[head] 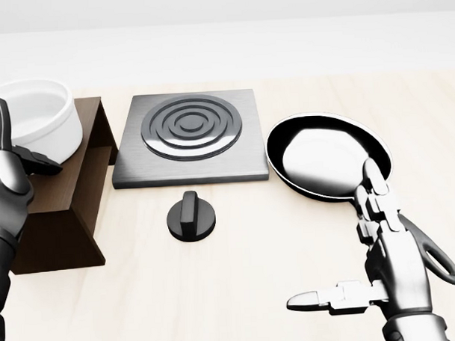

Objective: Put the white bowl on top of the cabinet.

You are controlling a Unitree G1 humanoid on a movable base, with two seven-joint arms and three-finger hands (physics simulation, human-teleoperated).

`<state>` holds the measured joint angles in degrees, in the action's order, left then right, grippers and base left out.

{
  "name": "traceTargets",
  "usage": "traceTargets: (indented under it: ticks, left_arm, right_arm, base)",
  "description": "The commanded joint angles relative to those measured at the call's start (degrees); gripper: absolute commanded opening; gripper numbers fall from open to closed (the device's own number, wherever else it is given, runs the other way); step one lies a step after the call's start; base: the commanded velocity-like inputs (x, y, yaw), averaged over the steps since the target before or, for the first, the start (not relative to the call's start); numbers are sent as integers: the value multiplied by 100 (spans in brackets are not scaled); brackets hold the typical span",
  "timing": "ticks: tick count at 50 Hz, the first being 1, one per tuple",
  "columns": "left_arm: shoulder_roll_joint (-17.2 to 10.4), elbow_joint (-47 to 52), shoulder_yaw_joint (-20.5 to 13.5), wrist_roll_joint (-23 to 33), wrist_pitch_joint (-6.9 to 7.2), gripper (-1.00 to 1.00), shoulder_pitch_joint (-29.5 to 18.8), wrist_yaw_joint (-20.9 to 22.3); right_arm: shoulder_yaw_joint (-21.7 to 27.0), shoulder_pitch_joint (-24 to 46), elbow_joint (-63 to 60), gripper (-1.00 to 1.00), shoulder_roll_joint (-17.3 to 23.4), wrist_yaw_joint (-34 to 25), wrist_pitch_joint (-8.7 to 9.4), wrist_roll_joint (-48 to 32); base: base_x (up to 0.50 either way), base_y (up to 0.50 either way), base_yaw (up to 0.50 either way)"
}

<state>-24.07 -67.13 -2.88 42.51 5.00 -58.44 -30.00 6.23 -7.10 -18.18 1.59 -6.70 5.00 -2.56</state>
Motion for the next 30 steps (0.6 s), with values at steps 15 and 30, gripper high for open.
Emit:
traceTargets:
  ticks: [15, 30]
  left_arm:
    - [390, 4166, 118, 1385, 0, 100, 2117, 1385]
    - [1747, 9093, -81, 4121, 0, 100, 4713, 3481]
  right_arm:
    - [-13, 19, 6, 100, 0, -2, 0, -24]
    - [-48, -15, 24, 100, -7, 7, 0, -58]
  base:
    - [0, 0, 0]
    - [0, 0, 0]
